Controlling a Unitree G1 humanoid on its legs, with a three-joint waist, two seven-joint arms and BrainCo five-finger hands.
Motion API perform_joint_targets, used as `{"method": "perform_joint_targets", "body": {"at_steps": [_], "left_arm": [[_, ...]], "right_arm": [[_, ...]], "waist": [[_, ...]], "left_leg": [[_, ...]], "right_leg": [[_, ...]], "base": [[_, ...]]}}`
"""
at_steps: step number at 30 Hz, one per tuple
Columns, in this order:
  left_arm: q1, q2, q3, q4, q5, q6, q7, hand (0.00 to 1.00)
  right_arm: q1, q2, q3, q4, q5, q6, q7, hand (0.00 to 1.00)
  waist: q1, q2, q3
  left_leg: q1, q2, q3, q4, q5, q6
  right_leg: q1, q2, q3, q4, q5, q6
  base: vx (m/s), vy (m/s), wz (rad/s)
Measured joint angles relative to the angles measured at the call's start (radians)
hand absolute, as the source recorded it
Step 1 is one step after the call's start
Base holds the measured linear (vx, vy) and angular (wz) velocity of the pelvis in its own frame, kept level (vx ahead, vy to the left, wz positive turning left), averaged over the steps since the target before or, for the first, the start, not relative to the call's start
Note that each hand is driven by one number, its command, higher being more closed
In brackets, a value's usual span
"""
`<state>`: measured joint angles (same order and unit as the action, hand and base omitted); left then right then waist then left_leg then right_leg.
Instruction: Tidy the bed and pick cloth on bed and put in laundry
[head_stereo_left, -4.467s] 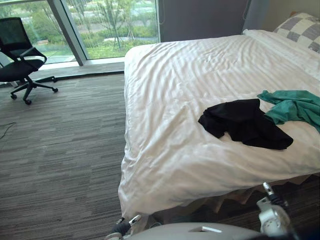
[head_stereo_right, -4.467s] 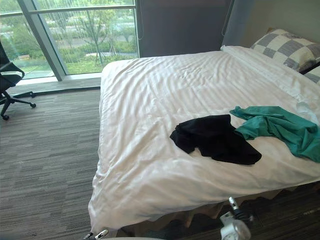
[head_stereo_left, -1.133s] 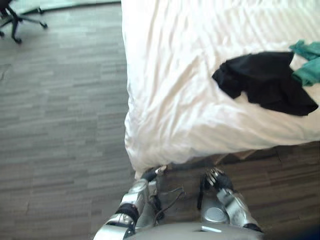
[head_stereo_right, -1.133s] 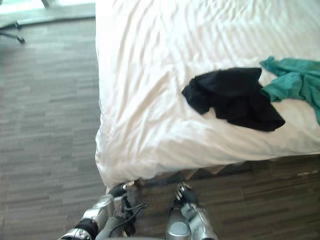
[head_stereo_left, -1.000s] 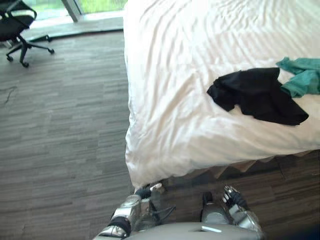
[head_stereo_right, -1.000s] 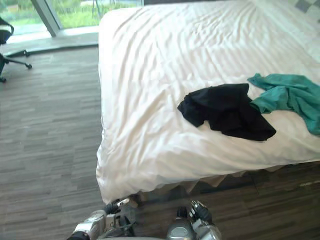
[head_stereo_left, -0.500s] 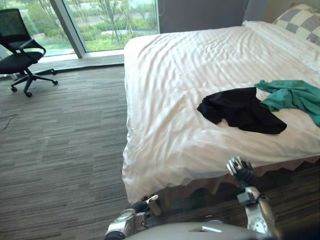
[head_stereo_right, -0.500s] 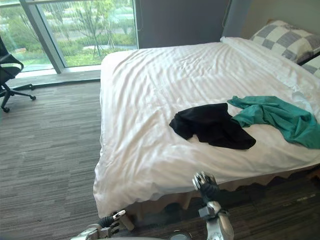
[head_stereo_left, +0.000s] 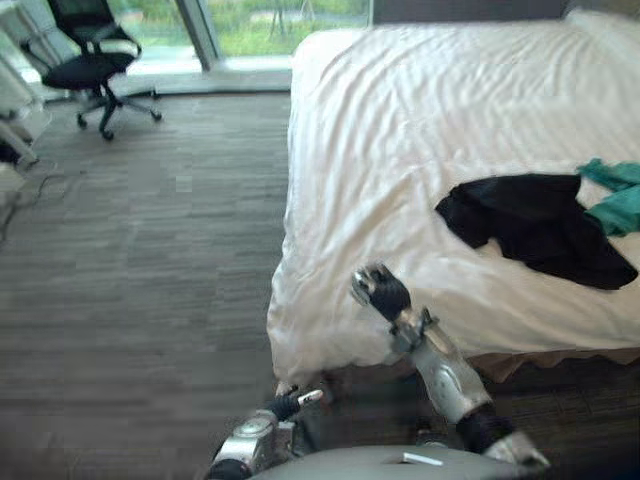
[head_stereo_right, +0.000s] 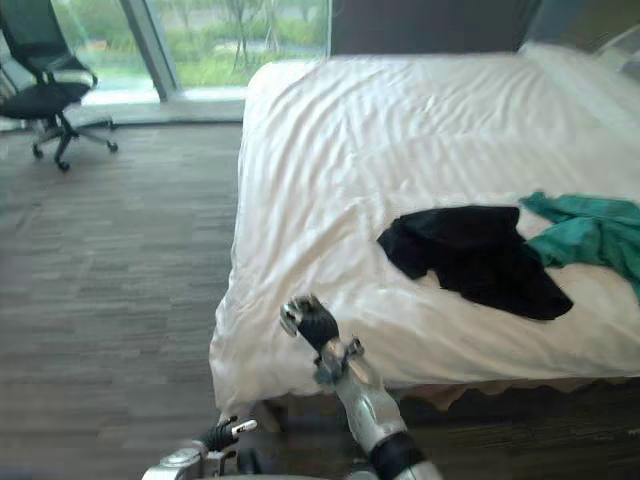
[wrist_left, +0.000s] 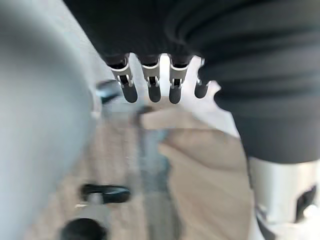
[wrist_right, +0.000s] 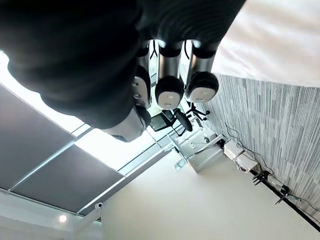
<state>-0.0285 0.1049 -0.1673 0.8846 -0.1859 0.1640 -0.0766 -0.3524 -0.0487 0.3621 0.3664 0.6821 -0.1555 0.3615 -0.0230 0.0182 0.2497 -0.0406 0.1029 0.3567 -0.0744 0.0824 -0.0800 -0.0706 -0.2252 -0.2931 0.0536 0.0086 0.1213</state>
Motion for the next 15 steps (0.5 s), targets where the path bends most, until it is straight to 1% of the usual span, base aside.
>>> {"method": "perform_joint_targets", "body": {"at_steps": [1, 2, 3, 4, 5, 6, 7, 9, 10, 11, 13, 14, 15], "left_arm": [[-0.019, 0.000, -0.001, -0.001, -0.001, -0.003, 0.003, 0.00], [-0.072, -0.002, -0.014, 0.002, -0.004, -0.003, 0.015, 0.00], [-0.114, -0.002, -0.020, 0.002, -0.025, -0.007, 0.022, 0.00], [-0.127, -0.003, -0.020, 0.002, -0.032, -0.011, 0.026, 0.00], [-0.159, -0.004, -0.020, 0.001, -0.039, -0.021, 0.041, 0.00], [-0.176, -0.005, -0.020, 0.001, -0.041, -0.026, 0.044, 0.00], [-0.213, -0.018, -0.017, 0.002, -0.042, -0.037, 0.058, 0.00], [-0.238, -0.042, -0.009, 0.002, -0.070, -0.053, 0.070, 0.00], [-0.256, -0.062, 0.020, 0.001, -0.085, -0.064, 0.083, 0.00], [-0.273, -0.082, 0.044, -0.003, -0.113, -0.069, 0.096, 0.00], [-0.278, -0.107, 0.070, -0.023, -0.151, -0.071, 0.120, 0.00], [-0.286, -0.129, 0.093, -0.039, -0.158, -0.073, 0.137, 0.00], [-0.298, -0.146, 0.099, -0.038, -0.159, -0.069, 0.161, 0.00]], "right_arm": [[-0.044, 0.000, -0.005, 0.009, 0.009, -0.005, -0.010, 1.00], [-0.154, 0.000, -0.027, 0.036, 0.023, -0.015, -0.036, 1.00], [-0.230, 0.000, -0.043, 0.056, 0.024, -0.023, -0.055, 1.00], [-0.252, 0.000, -0.046, 0.058, 0.026, -0.026, -0.061, 1.00], [-0.293, 0.000, -0.054, 0.056, 0.058, -0.033, -0.078, 1.00], [-0.307, 0.000, -0.061, 0.056, 0.068, -0.038, -0.089, 1.00], [-0.321, 0.000, -0.078, 0.055, 0.102, -0.046, -0.114, 1.00], [-0.321, 0.002, -0.084, 0.053, 0.125, -0.059, -0.139, 1.00], [-0.321, 0.010, -0.090, 0.031, 0.140, -0.072, -0.148, 1.00], [-0.313, 0.030, -0.094, -0.009, 0.151, -0.082, -0.160, 1.00], [-0.297, 0.056, -0.102, -0.032, 0.175, -0.099, -0.174, 1.00], [-0.276, 0.070, -0.109, -0.068, 0.176, -0.105, -0.165, 1.00], [-0.255, 0.071, -0.111, -0.082, 0.178, -0.130, -0.145, 1.00]], "waist": [[0.001, 0.004, 0.022], [0.014, 0.018, 0.088], [0.019, 0.027, 0.137], [0.020, 0.029, 0.154], [0.019, 0.029, 0.195], [0.019, 0.028, 0.215], [0.022, 0.030, 0.239], [0.028, 0.032, 0.242], [0.028, 0.031, 0.254], [0.024, 0.032, 0.265], [0.021, 0.031, 0.266], [0.013, 0.030, 0.267], [0.012, 0.023, 0.272]], "left_leg": [[-0.021, 0.000, -0.006, 0.006, 0.002, 0.003], [-0.073, 0.000, -0.013, 0.019, 0.016, 0.015], [-0.111, 0.001, -0.016, 0.027, 0.028, 0.023], [-0.124, 0.001, -0.017, 0.029, 0.031, 0.026], [-0.160, 0.001, -0.019, 0.044, 0.033, 0.029], [-0.178, 0.001, -0.028, 0.056, 0.033, 0.029], [-0.237, 0.002, -0.041, 0.094, 0.033, 0.030], [-0.294, 0.002, -0.040, 0.133, 0.030, 0.033], [-0.326, 0.005, -0.038, 0.171, 0.019, 0.044], [-0.361, 0.014, -0.035, 0.225, -0.006, 0.045], [-0.411, 0.034, -0.031, 0.298, -0.046, 0.042], [-0.458, 0.056, -0.024, 0.353, -0.082, 0.034], [-0.475, 0.071, -0.011, 0.381, -0.105, 0.031]], "right_leg": [[-0.018, 0.000, 0.000, 0.002, 0.005, -0.001], [-0.058, -0.001, 0.000, 0.006, 0.019, -0.003], [-0.092, -0.001, 0.000, 0.006, 0.030, -0.006], [-0.104, -0.001, 0.000, 0.006, 0.034, -0.008], [-0.134, -0.004, 0.001, 0.009, 0.038, -0.008], [-0.149, -0.006, 0.002, 0.016, 0.039, -0.008], [-0.203, -0.017, 0.007, 0.046, 0.036, -0.010], [-0.269, -0.029, 0.019, 0.093, 0.024, -0.017], [-0.309, -0.038, 0.034, 0.137, 0.006, -0.021], [-0.347, -0.046, 0.042, 0.192, -0.022, -0.023], [-0.407, -0.047, 0.062, 0.264, -0.056, -0.026], [-0.465, -0.043, 0.074, 0.325, -0.083, -0.034], [-0.494, -0.036, 0.089, 0.355, -0.095, -0.035]], "base": [[-0.11, 0.021, 0.12], [-0.09, 0.013, 0.11], [-0.08, 0.010, 0.10], [-0.04, 0.009, 0.08], [0.00, 0.009, 0.05], [0.02, 0.008, 0.11], [0.02, 0.004, 0.08], [0.02, -0.007, 0.00], [0.01, -0.025, -0.07], [0.00, -0.035, -0.08], [-0.05, -0.068, -0.14], [-0.09, -0.081, -0.27], [-0.13, -0.069, -0.29]]}}
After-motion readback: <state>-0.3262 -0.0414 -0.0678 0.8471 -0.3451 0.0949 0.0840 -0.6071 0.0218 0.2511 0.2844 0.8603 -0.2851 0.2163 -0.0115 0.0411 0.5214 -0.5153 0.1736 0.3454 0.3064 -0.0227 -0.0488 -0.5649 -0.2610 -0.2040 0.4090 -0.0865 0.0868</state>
